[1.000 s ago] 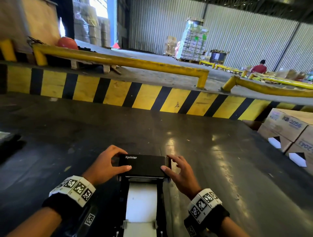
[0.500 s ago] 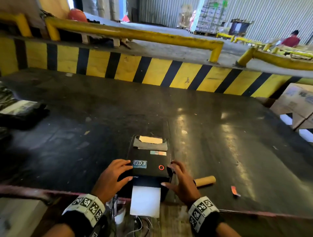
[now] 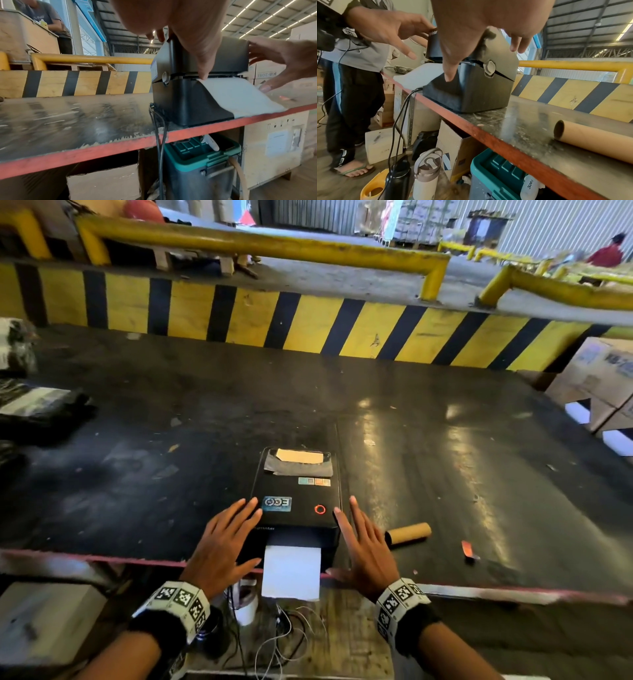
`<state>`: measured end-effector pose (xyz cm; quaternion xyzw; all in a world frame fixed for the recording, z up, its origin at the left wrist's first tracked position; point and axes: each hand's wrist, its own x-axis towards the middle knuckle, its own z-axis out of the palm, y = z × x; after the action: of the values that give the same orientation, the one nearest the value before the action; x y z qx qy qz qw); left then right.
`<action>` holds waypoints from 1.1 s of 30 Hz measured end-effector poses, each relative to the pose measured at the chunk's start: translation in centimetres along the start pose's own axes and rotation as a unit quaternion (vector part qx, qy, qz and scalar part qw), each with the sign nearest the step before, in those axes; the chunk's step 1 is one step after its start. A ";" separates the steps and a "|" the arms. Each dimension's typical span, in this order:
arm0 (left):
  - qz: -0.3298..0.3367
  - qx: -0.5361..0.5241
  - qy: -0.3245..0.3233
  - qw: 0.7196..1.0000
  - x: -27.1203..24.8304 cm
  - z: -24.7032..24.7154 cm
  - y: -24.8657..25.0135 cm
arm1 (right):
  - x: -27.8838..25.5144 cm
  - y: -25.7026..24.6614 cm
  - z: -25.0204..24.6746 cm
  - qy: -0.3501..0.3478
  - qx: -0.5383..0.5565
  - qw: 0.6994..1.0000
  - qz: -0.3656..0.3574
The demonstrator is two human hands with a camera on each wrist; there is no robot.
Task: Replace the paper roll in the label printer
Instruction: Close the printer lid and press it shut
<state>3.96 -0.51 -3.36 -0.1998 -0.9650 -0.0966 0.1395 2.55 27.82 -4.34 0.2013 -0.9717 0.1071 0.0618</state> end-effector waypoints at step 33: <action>-0.119 -0.175 0.025 0.977 -0.6 4.2 -1.0 | -0.2 -1.2 0.8 -0.077 0.161 0.980 0.087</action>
<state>3.08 -0.62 -7.61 -0.1025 -0.9462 -0.2849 0.1143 3.12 26.62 -4.91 0.1308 -0.9575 0.2509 -0.0564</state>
